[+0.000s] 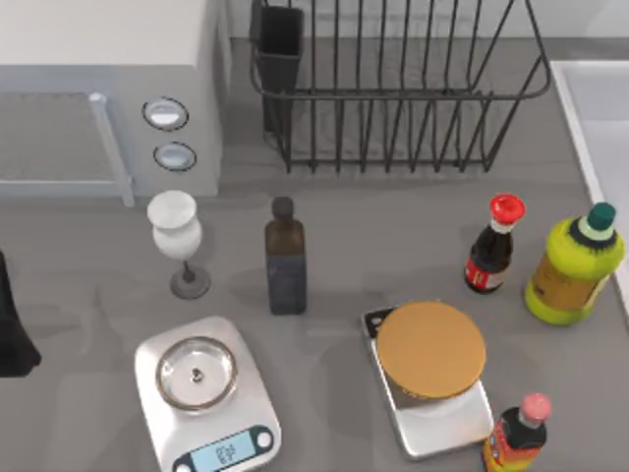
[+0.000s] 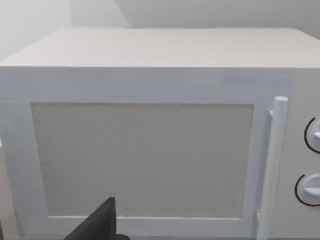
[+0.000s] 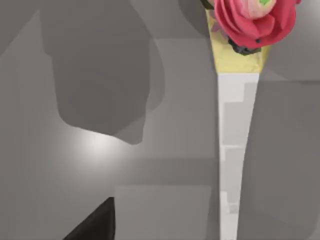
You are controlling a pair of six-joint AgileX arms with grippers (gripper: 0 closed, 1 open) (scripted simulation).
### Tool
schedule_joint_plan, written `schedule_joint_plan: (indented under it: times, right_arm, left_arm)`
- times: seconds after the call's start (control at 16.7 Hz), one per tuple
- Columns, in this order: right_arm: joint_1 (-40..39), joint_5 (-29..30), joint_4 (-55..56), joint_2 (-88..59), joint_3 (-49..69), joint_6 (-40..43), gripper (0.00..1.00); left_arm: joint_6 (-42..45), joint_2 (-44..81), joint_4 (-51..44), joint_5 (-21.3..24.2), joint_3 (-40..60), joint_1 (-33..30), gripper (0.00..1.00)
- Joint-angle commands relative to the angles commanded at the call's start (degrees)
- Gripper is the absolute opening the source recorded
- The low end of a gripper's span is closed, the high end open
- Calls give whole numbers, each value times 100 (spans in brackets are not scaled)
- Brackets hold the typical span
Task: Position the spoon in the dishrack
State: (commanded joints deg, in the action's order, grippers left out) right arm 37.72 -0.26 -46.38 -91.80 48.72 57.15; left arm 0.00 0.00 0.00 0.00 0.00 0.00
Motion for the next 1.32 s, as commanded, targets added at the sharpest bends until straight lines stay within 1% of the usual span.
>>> schedule_joint_plan:
  times: [0.24, 0.36, 0.6, 1.32]
  right_arm:
    - [-5, 1, 1056, -502, -551, -12, 100]
    - [-5, 1, 1230, -605, -659, -12, 100]
    - [-5, 1, 1235, -609, -663, -12, 100]
    - [-5, 1, 1235, -609, -663, -12, 10]
  left_arm:
    - [0, 0, 0, 0, 0, 0, 100]
    - [0, 0, 0, 0, 0, 0, 100]
    - [0, 0, 0, 0, 0, 0, 100]
    - [0, 0, 0, 0, 0, 0, 100]
